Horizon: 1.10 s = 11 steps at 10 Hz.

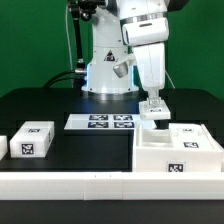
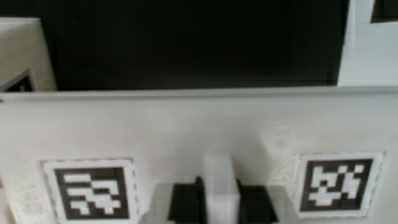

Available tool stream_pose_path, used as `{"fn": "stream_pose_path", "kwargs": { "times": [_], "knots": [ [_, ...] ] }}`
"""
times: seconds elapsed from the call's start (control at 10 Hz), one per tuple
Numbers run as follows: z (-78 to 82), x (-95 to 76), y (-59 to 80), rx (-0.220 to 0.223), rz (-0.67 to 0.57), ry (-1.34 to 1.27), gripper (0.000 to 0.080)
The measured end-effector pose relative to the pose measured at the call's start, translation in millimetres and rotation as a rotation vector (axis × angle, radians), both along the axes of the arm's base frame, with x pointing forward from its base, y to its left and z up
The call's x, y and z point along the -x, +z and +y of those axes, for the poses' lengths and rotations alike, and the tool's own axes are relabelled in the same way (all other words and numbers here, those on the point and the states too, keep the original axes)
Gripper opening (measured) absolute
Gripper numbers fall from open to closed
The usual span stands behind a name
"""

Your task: Assemble cabinet

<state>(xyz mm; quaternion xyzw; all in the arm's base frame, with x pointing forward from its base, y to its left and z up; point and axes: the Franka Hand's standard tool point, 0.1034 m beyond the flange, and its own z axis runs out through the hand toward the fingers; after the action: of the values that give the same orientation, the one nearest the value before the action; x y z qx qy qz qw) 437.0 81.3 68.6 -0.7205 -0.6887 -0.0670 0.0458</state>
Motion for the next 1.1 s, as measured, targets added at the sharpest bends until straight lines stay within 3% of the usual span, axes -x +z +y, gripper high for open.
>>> {"fn": "stream_pose_path", "kwargs": {
  "times": [1.1],
  "knots": [
    [4.1, 0.2, -2.1, 0.007, 0.027, -0.048, 0.0062]
  ]
}}
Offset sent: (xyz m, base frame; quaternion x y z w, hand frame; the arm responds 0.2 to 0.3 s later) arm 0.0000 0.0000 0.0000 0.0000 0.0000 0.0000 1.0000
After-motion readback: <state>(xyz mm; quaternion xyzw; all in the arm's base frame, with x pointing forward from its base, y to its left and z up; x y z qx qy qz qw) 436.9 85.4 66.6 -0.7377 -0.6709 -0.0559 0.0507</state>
